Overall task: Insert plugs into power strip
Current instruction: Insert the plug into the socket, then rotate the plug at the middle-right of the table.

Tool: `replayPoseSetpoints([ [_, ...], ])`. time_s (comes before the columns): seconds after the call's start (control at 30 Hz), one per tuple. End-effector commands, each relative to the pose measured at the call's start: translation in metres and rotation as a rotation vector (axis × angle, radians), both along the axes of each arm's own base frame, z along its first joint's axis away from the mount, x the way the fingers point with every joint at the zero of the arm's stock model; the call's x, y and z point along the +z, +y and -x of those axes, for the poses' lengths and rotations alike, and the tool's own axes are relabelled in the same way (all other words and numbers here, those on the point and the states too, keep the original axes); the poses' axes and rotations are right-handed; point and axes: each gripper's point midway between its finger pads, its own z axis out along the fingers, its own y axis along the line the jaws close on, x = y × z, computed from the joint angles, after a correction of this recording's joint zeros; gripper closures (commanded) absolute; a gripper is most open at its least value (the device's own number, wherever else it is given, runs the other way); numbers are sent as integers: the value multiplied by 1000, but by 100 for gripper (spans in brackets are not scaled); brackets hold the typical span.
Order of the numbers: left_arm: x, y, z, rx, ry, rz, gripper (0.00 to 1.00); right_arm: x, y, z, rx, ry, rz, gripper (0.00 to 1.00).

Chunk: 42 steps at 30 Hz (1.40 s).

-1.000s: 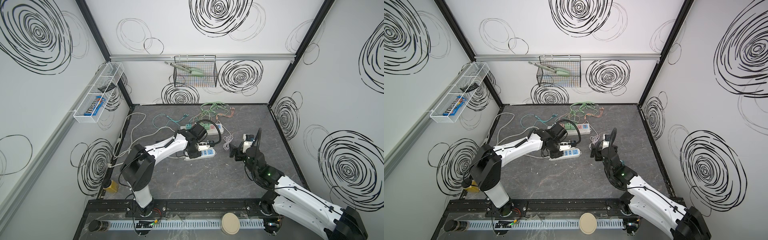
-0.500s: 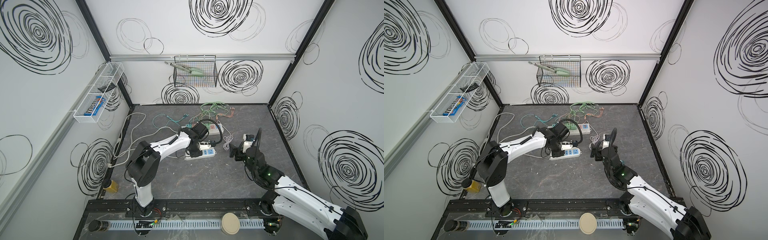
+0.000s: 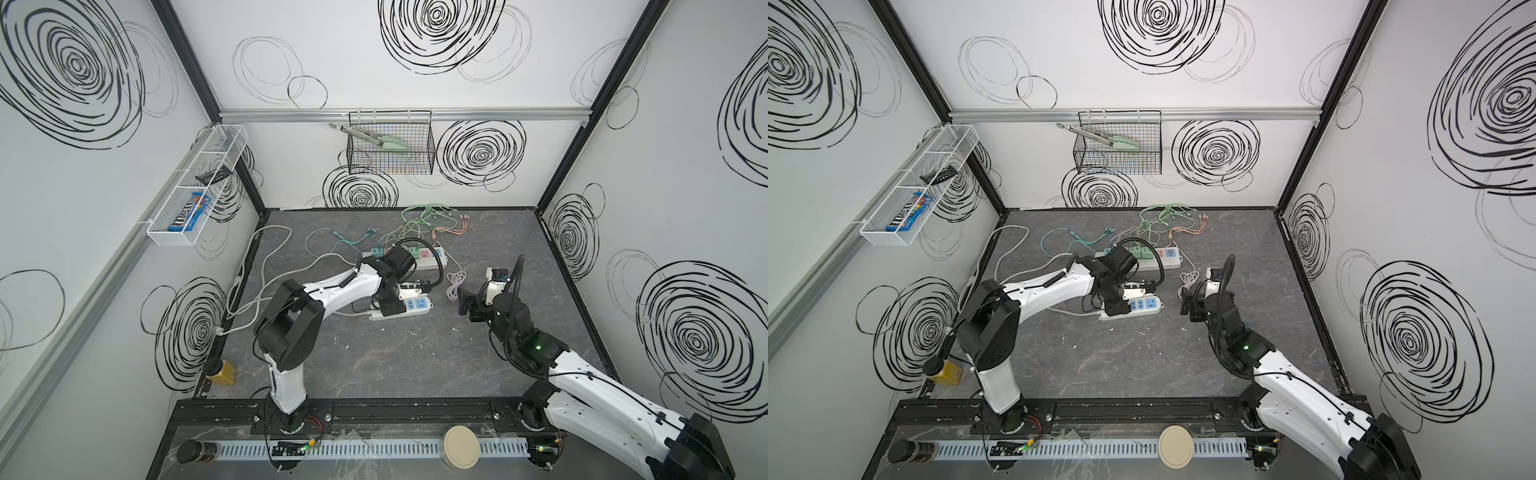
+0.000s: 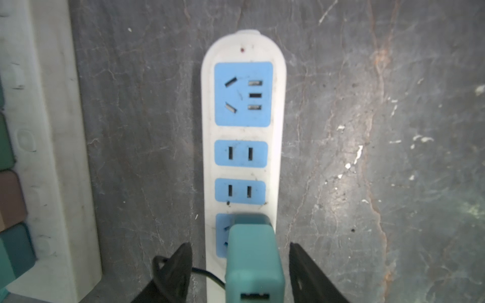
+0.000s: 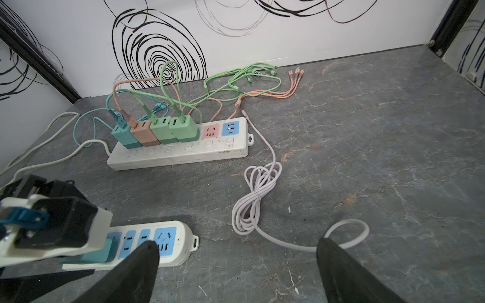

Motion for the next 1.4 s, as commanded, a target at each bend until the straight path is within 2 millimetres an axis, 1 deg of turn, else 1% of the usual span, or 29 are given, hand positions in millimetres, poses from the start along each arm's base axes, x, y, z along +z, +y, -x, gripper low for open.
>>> replayPoseSetpoints([
  [0.0, 47, -13, -4, -15, -73, 162, 27, -10, 3, 2, 25, 61, -37, 3],
  [0.1, 67, -10, 5, -10, -105, 253, 13, -17, 0, -1, 10, 104, -80, 3],
  [0.13, 75, -8, 5, 4, -129, 287, 1, -19, -2, -2, 8, 116, -96, 3],
  [0.17, 83, -6, 5, 20, -147, 316, 4, -22, -4, -3, 5, 130, -105, 3],
  [0.23, 105, -2, 6, 51, -182, 397, 4, -28, -11, -7, -11, 165, -125, 3],
  [0.33, 142, 6, 3, 132, -264, 540, 4, -41, -35, -13, -95, 253, -147, 3],
  [0.4, 167, 13, 0, 209, -326, 641, 4, -50, -55, -18, -159, 314, -163, 3],
  [0.5, 196, 26, -4, 333, -426, 769, 4, -62, -81, -23, -229, 384, -214, 3],
  [0.57, 206, 36, -5, 400, -471, 822, 4, -70, -96, -26, -269, 419, -247, 3],
  [0.6, 207, 42, -6, 435, -487, 834, 4, -73, -104, -27, -298, 431, -257, 3],
  [0.7, 208, 62, -11, 565, -531, 843, 4, -83, -122, -28, -369, 461, -265, 3],
  [0.8, 209, 82, -17, 730, -540, 876, 4, -91, -135, -28, -419, 476, -256, 3],
  [0.9, 208, 95, -19, 879, -505, 967, 4, -98, -143, -28, -429, 495, -246, 3],
  [1.0, 200, 107, -21, 1046, -462, 1055, 4, -104, -140, -26, -394, 541, -247, 3],
  [1.07, 198, 105, -18, 1064, -415, 1090, 4, -106, -133, -24, -347, 580, -245, 3],
  [1.13, 201, 99, -15, 1050, -371, 1115, 4, -110, -126, -23, -292, 609, -240, 3],
  [1.23, 203, 92, -10, 1030, -311, 1158, 4, -120, -120, -20, -260, 654, -249, 3],
  [1.37, 190, 89, -5, 1060, -197, 1171, 4, -131, -116, -12, -268, 721, -280, 3],
])
